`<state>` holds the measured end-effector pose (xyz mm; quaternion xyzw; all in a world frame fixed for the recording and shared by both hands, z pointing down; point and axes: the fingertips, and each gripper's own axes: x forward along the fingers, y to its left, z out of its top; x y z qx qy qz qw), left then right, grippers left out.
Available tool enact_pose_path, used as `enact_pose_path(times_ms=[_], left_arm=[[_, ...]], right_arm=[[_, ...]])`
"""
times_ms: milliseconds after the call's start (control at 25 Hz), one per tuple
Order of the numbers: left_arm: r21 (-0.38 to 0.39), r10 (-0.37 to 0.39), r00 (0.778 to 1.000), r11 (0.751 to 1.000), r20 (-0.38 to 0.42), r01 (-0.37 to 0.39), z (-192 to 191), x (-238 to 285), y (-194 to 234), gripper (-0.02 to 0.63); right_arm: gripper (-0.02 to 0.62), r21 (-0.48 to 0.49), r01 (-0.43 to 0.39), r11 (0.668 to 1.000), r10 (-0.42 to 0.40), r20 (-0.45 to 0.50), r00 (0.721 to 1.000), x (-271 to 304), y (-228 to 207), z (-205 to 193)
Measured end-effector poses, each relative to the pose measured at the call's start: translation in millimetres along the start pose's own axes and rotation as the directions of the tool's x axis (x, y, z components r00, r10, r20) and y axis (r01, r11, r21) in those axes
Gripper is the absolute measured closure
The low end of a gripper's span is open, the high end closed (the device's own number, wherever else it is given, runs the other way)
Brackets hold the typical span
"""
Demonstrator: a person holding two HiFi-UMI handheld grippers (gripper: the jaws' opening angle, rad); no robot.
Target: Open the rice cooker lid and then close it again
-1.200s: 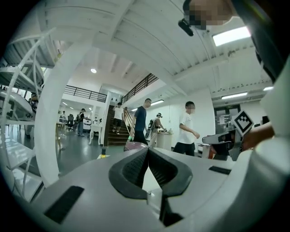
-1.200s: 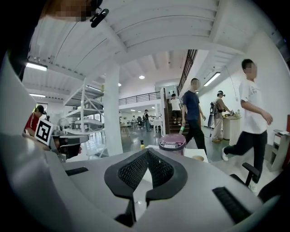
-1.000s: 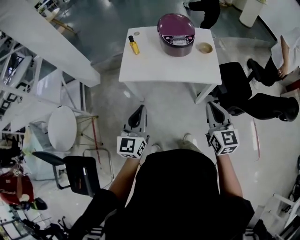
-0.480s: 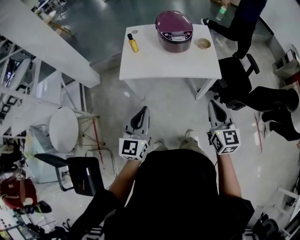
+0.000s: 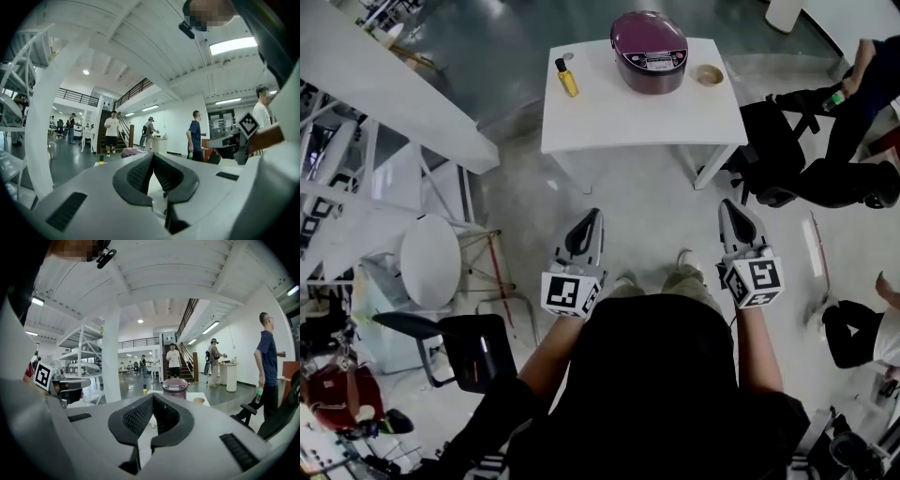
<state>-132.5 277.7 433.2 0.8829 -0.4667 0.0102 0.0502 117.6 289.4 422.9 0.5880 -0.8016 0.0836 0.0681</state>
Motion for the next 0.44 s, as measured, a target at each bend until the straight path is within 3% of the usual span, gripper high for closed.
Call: enact_pose_path(times_ms=[440], left_arm=[[-0.008, -0.029, 1.000, 1.000, -0.006, 0.029, -20.1, -6.9, 18.8, 0.603]], right_arm=[[0.597, -0.033, 0.044, 0.998, -0.044, -0.005, 0.999, 8.8, 20.7, -13.1]])
